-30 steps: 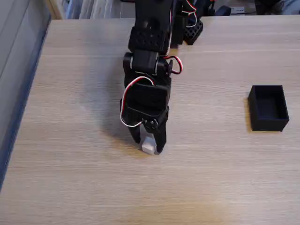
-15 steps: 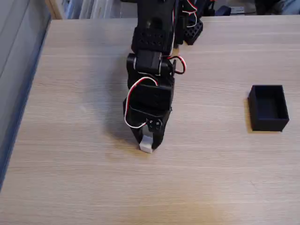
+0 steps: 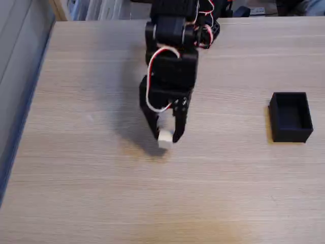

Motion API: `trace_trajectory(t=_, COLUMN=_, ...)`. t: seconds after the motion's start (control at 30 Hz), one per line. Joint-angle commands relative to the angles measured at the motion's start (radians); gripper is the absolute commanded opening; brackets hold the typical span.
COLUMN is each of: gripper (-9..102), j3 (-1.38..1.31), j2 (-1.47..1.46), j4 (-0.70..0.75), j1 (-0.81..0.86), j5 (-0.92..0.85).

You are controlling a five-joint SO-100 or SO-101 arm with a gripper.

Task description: Pick a white block and place it in the black box.

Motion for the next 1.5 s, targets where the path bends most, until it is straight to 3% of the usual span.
trace_trajectory(t=0.0, gripper=0, j3=0.115, j2=0.233, j4=0.025, j1=-0.074, j5=-0.044)
trace_trajectory(t=0.33, gripper=0, j3=0.396, j2=0.681, j4=0.080, j1=-0.472, j5=-0.038)
trace_trajectory(t=0.67, gripper=0, j3=0.339, j2=0.575, j4=0.097, j1=-0.744, j5=-0.015)
trace_trajectory(t=1.0, gripper=0, j3=0.183, j2=0.319, j4=0.046, j1=-0.818, j5=0.043)
trace_trajectory(t=1.47, gripper=0, j3=-0.034, j2=0.051, j4=0.014, j1=-0.781, j5=0.058)
